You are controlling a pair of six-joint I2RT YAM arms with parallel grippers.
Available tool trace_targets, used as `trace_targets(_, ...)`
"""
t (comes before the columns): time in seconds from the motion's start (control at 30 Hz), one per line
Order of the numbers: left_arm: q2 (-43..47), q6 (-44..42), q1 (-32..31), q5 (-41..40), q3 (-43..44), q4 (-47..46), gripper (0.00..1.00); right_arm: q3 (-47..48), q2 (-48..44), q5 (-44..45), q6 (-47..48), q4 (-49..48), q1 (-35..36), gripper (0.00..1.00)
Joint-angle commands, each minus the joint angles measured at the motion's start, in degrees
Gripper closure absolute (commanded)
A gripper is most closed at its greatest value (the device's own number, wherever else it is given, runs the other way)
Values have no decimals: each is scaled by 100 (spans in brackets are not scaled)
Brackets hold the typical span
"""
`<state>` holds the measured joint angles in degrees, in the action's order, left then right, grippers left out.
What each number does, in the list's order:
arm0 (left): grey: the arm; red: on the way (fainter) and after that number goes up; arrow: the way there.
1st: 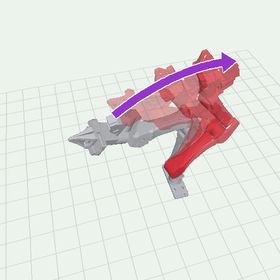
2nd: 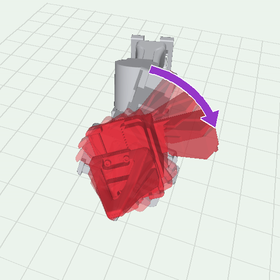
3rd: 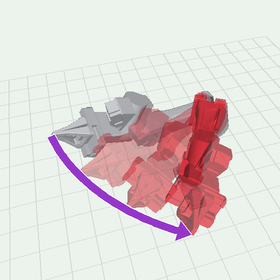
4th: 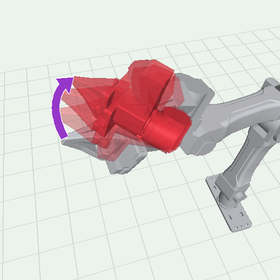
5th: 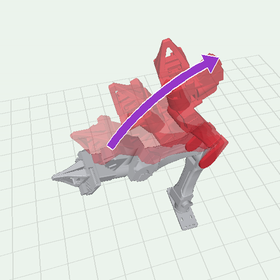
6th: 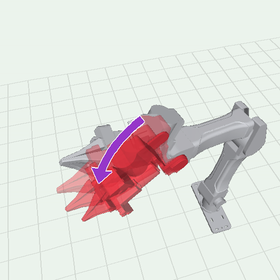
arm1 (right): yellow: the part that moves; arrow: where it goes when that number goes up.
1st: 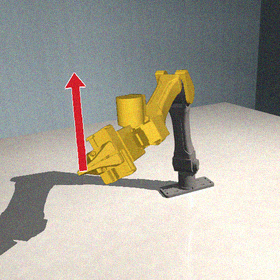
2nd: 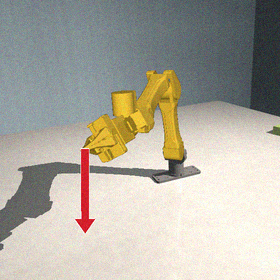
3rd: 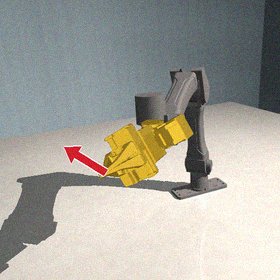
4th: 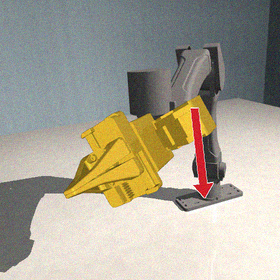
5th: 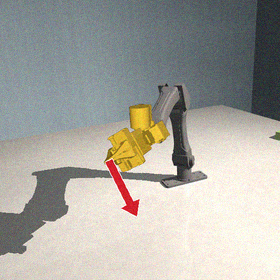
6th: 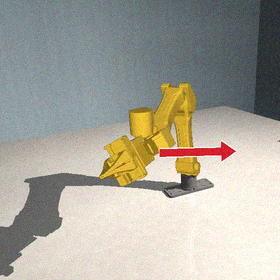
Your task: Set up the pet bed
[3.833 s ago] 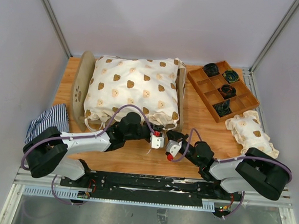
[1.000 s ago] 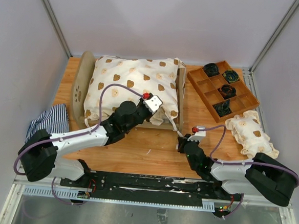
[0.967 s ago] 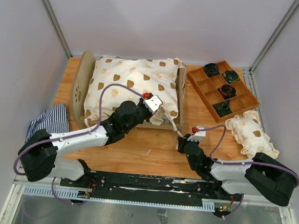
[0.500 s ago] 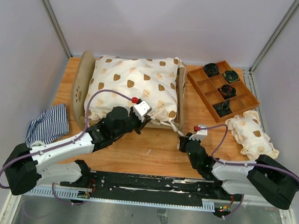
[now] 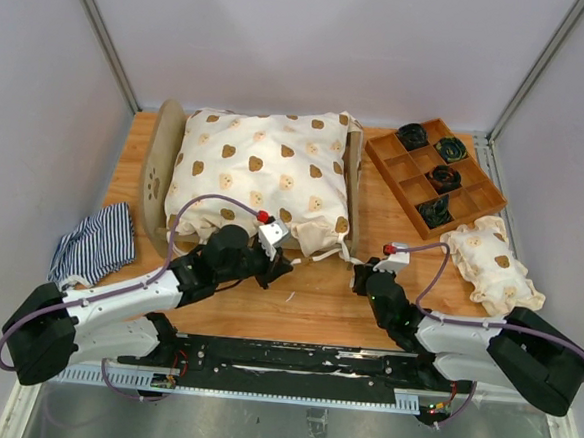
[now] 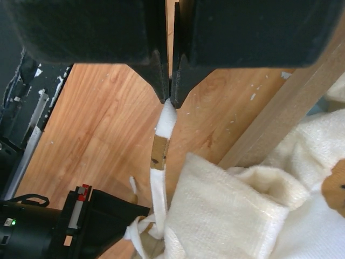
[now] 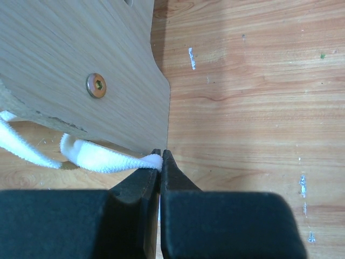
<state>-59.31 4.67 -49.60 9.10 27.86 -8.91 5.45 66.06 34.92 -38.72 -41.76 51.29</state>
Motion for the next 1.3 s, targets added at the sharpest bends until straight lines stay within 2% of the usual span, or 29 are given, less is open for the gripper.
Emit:
trace_targets(0.0, 87, 82, 30, 400, -70, -414, 100, 40, -99, 42, 11, 97, -79, 100)
trace_targets(0.1, 39, 388, 42, -383, -232, -615, 100, 39, -170, 68, -21, 165, -87, 100)
trace_targets(0.27, -251, 768, 191, -1728, -5, -201, 100, 143, -394, 87, -32, 583, -239, 100)
trace_targets(0.4, -335, 1031, 339, -2395, 204, 4, 100, 161, -673, 115, -185, 1022, -414, 100)
trace_targets(0.6, -449, 1492, 677, -2725, 426, 488, 100, 104, -1512, -204, 435, 1153, -450, 100)
trace_targets(0.87, -463, 2014, 900, -2669, 78, 615, 100, 422, -2309, -504, 1358, 1841, -444, 100)
trace_targets(1.03, -428, 2178, 906, -2694, -322, 447, 100, 954, -2319, -420, 1656, 2480, -497, 100)
trace_targets(1.27, -412, 2409, 941, -2896, -619, 425, 100, 1132, -2076, -190, 1403, 2637, -712, 100)
